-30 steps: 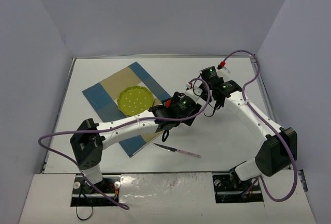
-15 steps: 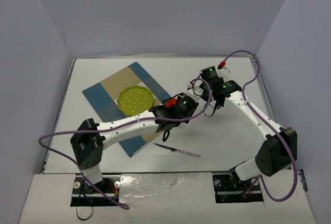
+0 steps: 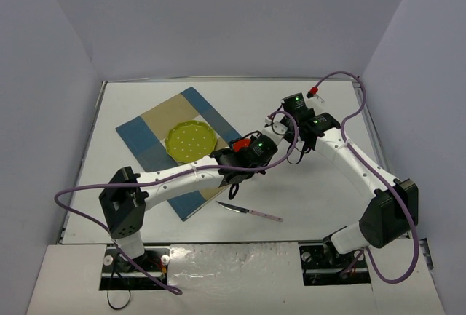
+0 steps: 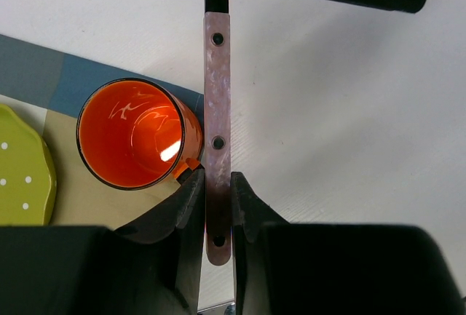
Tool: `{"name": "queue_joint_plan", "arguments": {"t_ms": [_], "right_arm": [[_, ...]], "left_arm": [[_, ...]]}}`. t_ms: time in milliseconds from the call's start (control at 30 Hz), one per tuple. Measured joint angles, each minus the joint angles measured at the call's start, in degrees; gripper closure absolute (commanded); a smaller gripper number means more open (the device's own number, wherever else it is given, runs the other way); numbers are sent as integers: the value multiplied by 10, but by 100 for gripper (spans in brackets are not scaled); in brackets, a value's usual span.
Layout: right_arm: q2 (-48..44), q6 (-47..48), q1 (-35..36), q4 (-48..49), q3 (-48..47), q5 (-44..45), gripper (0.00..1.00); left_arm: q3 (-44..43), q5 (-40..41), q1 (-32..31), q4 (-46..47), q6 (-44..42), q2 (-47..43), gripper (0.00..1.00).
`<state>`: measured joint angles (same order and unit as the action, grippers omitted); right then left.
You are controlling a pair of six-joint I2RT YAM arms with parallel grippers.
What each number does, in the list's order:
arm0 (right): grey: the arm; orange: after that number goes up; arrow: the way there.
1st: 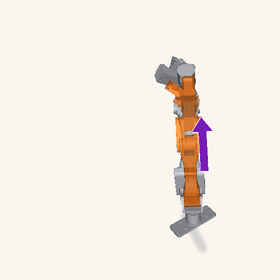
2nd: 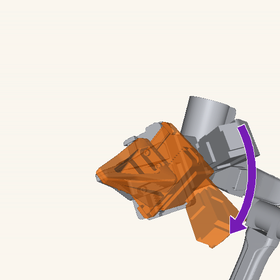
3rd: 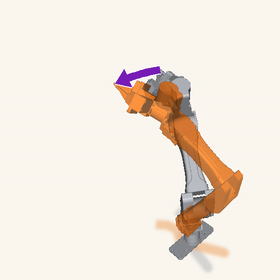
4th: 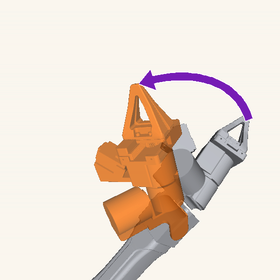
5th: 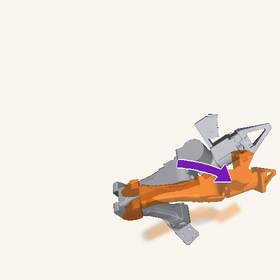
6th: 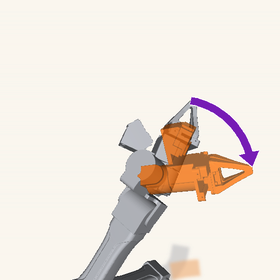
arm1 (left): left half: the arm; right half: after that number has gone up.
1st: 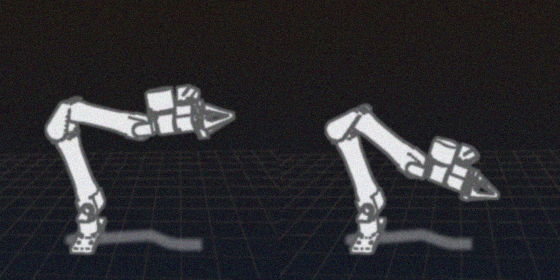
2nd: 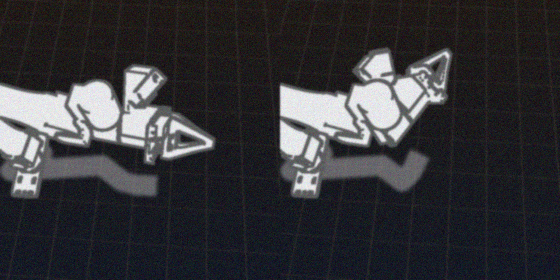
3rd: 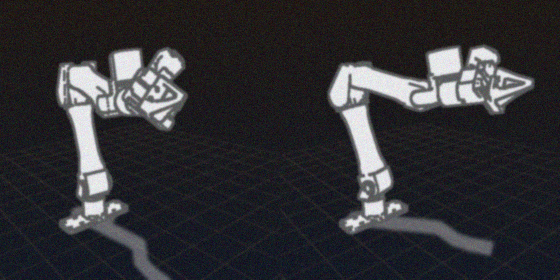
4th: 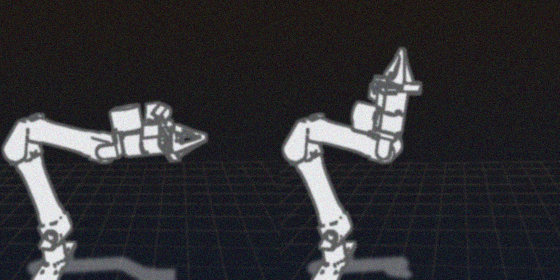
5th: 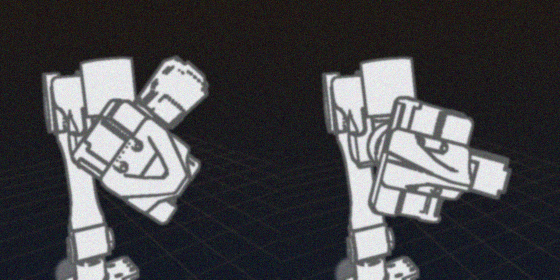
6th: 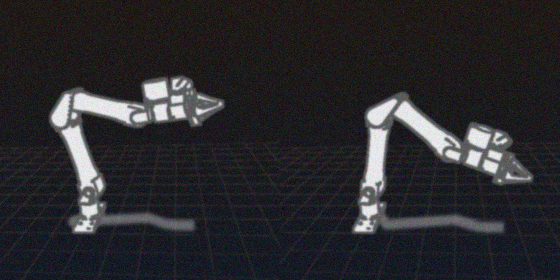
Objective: Set the dinner table for one person
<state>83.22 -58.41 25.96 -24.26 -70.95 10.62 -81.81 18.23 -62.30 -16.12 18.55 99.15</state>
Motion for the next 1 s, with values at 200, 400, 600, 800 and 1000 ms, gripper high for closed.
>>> {"name": "queue_joint_plan", "arguments": {"t_ms": [200,400,600,800,1000], "right_arm": [[0,0,7,0,0,0,42],[0,9,11,0,0,3,21],[-7,35,11,-7,-18,22,3],[-38,78,-5,-3,-63,45,0],[-58,126,-101,-3,-77,42,0]], "left_arm": [[10,-2,0,0,-1,0,100],[42,9,0,6,-2,-6,100],[55,15,0,8,-8,-30,100],[77,-4,11,19,-16,-81,100],[112,-30,47,26,-17,-127,100]]}}
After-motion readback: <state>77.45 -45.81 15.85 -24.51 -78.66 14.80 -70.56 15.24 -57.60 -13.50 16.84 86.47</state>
